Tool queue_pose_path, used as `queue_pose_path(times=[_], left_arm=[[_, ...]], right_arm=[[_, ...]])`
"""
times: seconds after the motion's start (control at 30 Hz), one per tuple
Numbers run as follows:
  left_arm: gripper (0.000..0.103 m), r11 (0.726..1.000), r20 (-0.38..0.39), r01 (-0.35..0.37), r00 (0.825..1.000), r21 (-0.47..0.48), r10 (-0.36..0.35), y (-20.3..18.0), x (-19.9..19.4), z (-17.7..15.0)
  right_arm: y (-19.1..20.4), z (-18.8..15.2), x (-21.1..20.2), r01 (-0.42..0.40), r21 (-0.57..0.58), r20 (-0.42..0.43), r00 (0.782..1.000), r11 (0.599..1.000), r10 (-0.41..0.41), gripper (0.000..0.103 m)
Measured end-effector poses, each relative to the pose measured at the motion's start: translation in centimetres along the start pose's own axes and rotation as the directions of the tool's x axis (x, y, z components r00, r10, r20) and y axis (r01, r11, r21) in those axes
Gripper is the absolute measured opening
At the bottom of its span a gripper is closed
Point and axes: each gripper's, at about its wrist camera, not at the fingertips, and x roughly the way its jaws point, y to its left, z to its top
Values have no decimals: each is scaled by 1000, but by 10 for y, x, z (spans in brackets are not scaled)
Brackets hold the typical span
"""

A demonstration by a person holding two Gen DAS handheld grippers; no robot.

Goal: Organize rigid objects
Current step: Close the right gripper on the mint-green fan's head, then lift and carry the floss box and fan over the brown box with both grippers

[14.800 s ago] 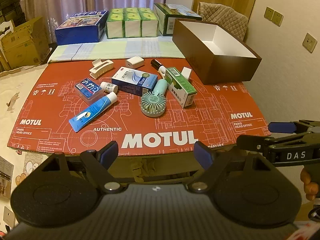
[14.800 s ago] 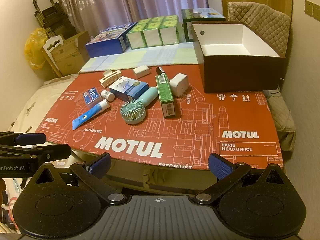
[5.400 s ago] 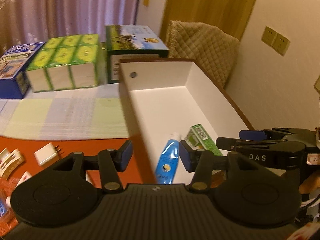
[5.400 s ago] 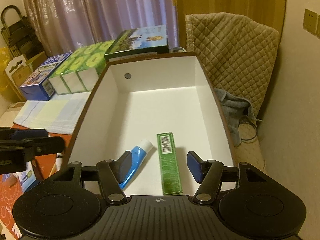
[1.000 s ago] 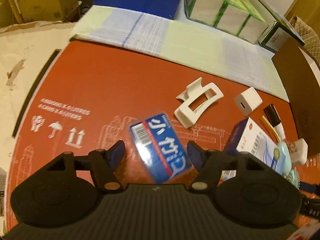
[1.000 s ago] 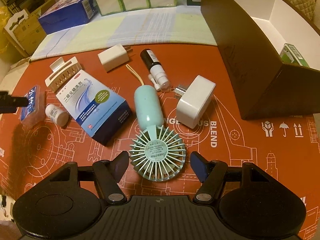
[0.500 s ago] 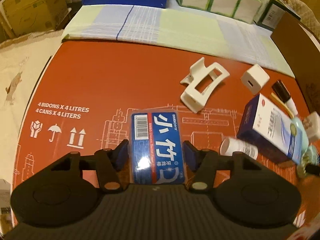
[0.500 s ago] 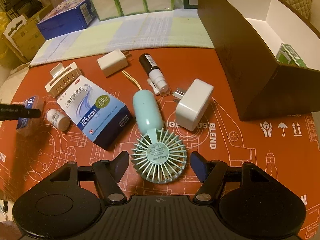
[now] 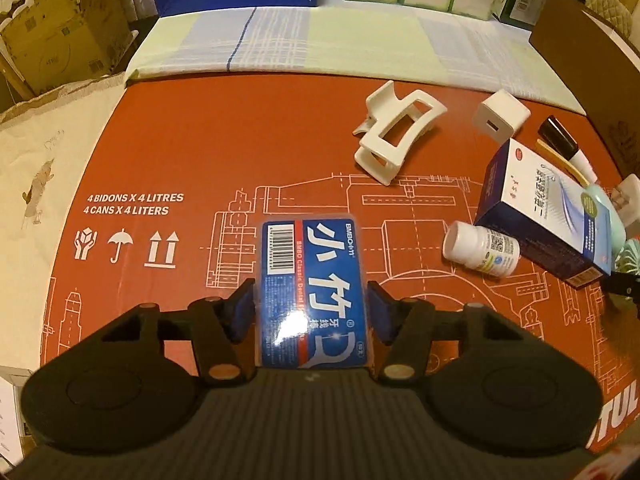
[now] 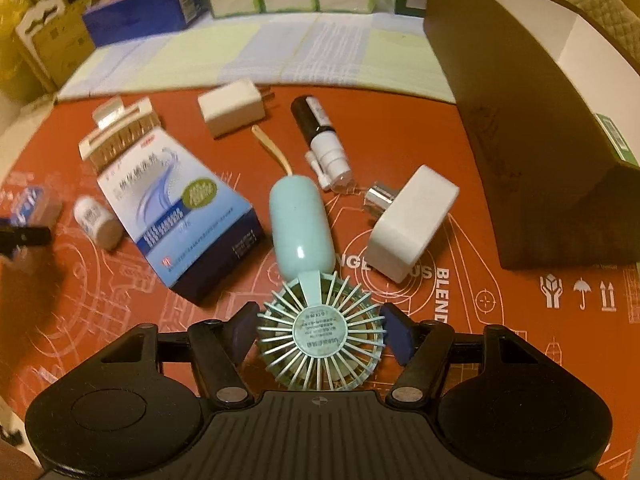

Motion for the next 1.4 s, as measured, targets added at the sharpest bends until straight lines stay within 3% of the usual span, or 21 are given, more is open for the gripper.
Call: queue_pose_path(times=[0.43, 0.7, 1.1, 1.4], left_arm=[[53, 999, 15, 12, 1000, -31, -12, -5, -15, -8], [53, 999, 92, 47, 995, -14, -45, -22, -50, -3], [53, 989, 195, 138, 970, 52, -145, -71, -98, 11], [53, 968, 232, 208, 944, 137, -236, -131, -122, 23]], right_arm=[[-3, -11, -18, -76, 47, 59, 996, 996, 74, 60], [-4, -8, -45, -113, 63, 103, 989, 992, 106, 60], [-13, -10, -87, -178, 72, 179, 970, 981, 163, 60], [-46, -12, -123, -199, 94, 247, 954, 975, 171, 60]])
